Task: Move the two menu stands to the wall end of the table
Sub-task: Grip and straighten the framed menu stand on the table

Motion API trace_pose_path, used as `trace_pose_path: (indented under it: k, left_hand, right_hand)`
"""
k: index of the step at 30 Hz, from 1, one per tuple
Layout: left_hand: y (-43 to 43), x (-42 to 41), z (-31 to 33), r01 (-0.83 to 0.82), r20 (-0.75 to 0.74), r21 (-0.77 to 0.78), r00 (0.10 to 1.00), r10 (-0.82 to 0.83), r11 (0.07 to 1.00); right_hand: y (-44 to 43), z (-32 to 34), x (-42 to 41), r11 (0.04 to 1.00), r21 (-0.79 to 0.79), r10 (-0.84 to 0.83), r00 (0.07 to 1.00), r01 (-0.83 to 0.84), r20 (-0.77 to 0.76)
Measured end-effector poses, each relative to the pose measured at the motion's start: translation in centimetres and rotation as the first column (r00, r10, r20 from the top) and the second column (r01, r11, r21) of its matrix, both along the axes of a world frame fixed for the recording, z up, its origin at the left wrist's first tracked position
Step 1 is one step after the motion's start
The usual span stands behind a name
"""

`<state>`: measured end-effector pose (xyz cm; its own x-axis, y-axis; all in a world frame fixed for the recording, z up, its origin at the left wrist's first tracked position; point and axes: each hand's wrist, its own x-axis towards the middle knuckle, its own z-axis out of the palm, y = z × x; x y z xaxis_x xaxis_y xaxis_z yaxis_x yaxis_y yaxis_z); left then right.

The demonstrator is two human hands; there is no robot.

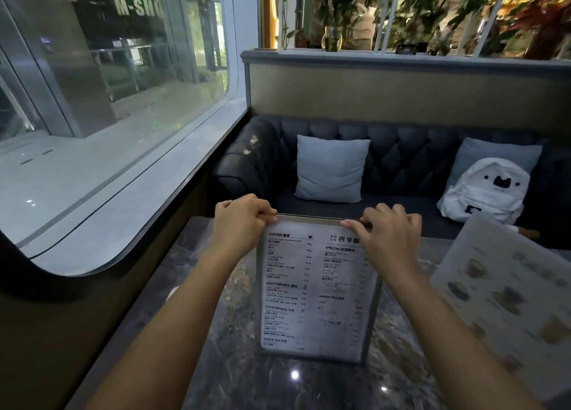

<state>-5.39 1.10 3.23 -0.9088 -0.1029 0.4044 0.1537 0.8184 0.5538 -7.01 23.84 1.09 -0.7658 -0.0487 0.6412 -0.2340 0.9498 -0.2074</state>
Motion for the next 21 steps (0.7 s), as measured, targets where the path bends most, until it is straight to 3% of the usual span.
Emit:
trace_pose_path:
  k: [11, 17, 21]
  left_hand:
    - [-0.1, -0.3, -0.6, -0.007, -0.022, 0.002, 1.000, 0.007, 1.000]
    - [-0.1, 0.2, -0.5, 0.008, -0.031, -0.161, 0.999, -0.013, 0.987]
    - [1.3, 0.4, 0.5, 0.021, -0.108, -0.225, 0.993, -0.046, 0.974]
  right_hand:
    - [0.0, -0.2, 0.3, 1.000, 0.002, -0.013, 1.000, 0.013, -0.009]
    - [0.1, 0.3, 0.9, 0.995, 0.093, -0.027, 0.999, 0.023, 0.039]
    - [1.9, 1.0, 1.9, 0.999, 0.050, 0.001, 1.000, -0.001, 0.013]
